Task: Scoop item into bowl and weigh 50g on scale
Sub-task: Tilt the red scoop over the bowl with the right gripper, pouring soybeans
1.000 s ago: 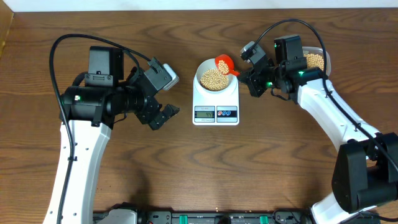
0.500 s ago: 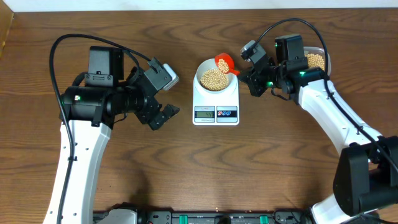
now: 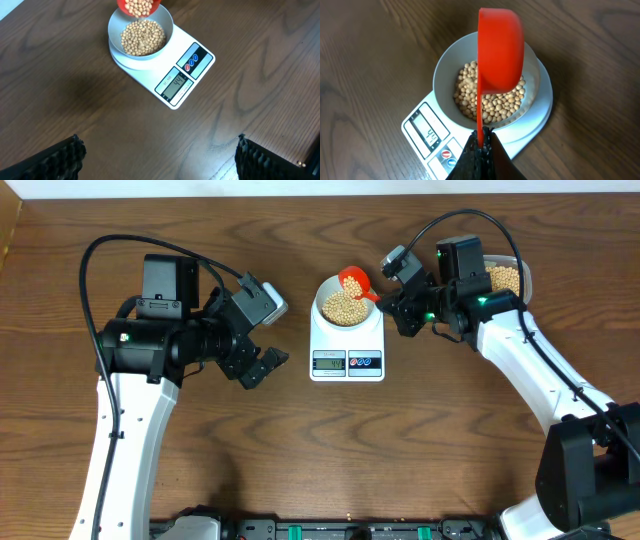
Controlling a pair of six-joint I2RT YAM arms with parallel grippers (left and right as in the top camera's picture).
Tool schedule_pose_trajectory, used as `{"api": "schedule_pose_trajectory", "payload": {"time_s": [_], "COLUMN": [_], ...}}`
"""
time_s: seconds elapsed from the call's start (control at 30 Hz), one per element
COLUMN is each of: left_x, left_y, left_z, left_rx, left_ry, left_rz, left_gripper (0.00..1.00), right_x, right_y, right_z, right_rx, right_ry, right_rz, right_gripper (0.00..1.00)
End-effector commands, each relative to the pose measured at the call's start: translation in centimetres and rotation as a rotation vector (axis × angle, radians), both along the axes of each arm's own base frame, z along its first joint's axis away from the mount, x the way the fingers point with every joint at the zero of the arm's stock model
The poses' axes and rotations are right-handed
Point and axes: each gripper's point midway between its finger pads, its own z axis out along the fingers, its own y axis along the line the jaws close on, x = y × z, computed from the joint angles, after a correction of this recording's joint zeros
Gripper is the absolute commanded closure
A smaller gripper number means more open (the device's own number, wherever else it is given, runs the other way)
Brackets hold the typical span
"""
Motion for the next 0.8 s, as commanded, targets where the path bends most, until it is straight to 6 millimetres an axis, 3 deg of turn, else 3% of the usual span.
{"api": "schedule_pose_trajectory", "payload": {"time_s": [0.0,0.1,0.4,0.53,0.67,0.77], "left_x": [0.1,0.1,0.1,0.1,0.1,0.1], "left_y": [-0.2,-0.2,-0.2,-0.2,-0.1,-0.2], "left_z": [0.8,0.8,0.8,0.8,0.8,0.8], "left_rx": [-0.013,-0.013,-0.013,-0.013,-0.013,-0.013], "left_ry": [-0.019,-0.018,-0.018,-0.019,-0.019,-0.019], "left_rz": [-0.010,-0.010,-0.010,-0.010,-0.009,-0.010], "left_gripper": [0.02,0.02,0.02,0.02,0.02,0.02], "right_x": [-0.2,-0.6,-0.2,-0.4,0.0,-0.3], "right_y": [0.1,0.8,0.0,0.6,-0.1,0.7], "right_z": [0.9,1.9,1.0,1.9,0.8,1.9], "right_rx": [-0.004,0.040,-0.006,0.035,-0.014,0.036], "right_ry": [-0.030,-0.040,-0.033,-0.047,-0.038,-0.053], "right_rz": [0.010,0.043,0.007,0.037,0.000,0.037], "right_gripper": [0.99,0.99,0.99,0.99,0.99,0.99]}}
